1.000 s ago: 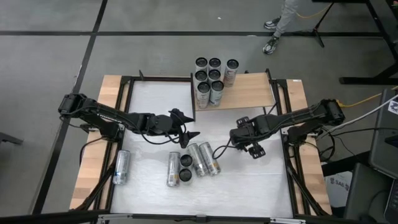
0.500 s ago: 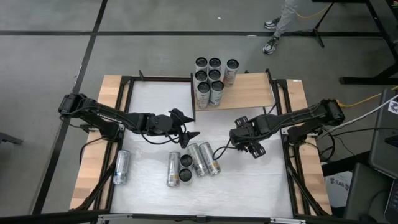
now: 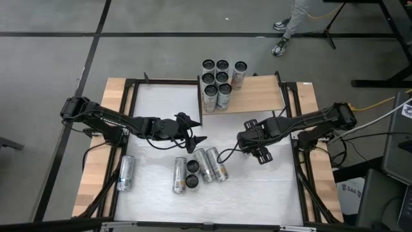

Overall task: Place canned beverage on shelf
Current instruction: Put the pink soda can on the shelf aligned with the other pink soda can

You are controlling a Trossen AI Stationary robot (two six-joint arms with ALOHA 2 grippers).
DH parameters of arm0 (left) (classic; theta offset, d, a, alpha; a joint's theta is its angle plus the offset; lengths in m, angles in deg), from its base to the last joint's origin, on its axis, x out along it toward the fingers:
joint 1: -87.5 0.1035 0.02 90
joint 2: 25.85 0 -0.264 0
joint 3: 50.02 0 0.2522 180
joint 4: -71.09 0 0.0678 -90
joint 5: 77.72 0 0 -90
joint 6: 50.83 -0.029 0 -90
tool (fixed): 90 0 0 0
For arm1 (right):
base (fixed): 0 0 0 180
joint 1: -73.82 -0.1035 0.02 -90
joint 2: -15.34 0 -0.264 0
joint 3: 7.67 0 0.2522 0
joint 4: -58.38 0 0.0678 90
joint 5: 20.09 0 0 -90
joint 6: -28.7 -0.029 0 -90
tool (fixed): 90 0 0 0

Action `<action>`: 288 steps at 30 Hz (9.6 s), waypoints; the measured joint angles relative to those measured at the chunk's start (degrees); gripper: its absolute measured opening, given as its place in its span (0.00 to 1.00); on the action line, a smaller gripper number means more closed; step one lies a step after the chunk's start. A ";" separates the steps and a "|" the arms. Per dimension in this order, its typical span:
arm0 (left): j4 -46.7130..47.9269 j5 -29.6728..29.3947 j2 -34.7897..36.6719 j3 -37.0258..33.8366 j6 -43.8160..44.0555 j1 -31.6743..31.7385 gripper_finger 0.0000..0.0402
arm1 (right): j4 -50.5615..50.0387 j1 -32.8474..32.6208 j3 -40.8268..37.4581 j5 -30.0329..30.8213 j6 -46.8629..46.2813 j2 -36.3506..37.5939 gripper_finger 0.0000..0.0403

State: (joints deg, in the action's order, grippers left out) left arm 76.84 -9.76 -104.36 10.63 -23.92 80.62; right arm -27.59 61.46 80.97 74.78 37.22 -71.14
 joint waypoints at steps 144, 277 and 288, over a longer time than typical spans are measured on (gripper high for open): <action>0.00 -0.02 0.00 0.00 -0.48 -0.02 0.87 | 20.61 28.87 -14.44 9.24 -6.71 34.04 0.74; -0.13 -3.02 -0.01 0.00 -0.46 0.09 0.87 | 80.75 43.52 -53.06 -5.82 0.77 38.53 0.62; -0.11 -3.02 0.00 0.00 -0.48 0.10 0.87 | 72.90 43.47 -50.37 -3.90 0.79 41.81 0.64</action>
State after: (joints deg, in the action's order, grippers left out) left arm 76.72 -12.79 -104.36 10.63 -24.40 80.73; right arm 45.31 104.94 30.61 70.88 38.02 -29.33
